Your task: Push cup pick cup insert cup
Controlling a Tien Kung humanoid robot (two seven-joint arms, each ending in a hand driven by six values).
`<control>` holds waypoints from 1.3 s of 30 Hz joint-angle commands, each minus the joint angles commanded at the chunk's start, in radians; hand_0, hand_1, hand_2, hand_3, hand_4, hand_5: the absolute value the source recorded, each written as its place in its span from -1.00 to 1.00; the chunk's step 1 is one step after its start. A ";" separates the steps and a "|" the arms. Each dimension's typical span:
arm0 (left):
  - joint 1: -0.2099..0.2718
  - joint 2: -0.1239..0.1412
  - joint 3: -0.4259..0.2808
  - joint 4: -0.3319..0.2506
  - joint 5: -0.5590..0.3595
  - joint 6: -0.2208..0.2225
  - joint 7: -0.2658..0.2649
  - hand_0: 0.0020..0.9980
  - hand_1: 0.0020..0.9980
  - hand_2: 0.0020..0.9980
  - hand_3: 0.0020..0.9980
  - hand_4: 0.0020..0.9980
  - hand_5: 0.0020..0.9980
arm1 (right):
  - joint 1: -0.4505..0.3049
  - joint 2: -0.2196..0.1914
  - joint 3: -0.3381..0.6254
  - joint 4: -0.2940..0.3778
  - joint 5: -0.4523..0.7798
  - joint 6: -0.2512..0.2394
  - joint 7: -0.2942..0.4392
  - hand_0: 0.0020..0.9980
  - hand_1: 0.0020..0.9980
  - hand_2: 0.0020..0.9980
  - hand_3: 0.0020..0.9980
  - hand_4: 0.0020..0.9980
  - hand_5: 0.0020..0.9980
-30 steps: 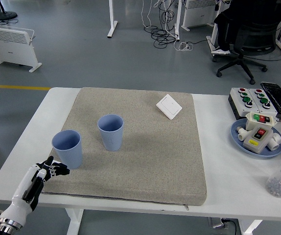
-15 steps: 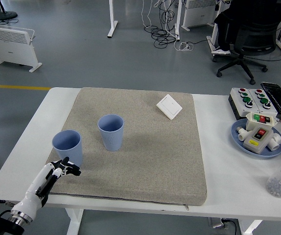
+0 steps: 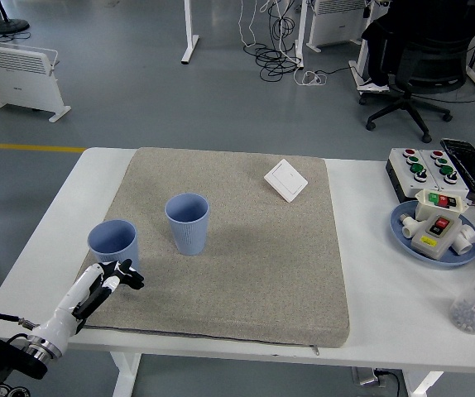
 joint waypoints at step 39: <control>-0.107 0.018 0.021 0.153 0.056 0.026 -0.055 0.33 0.05 -0.02 -0.08 0.26 1.00 | 0.005 0.007 -0.015 0.000 -0.010 0.001 0.001 0.38 0.20 0.25 0.09 -0.79 -0.11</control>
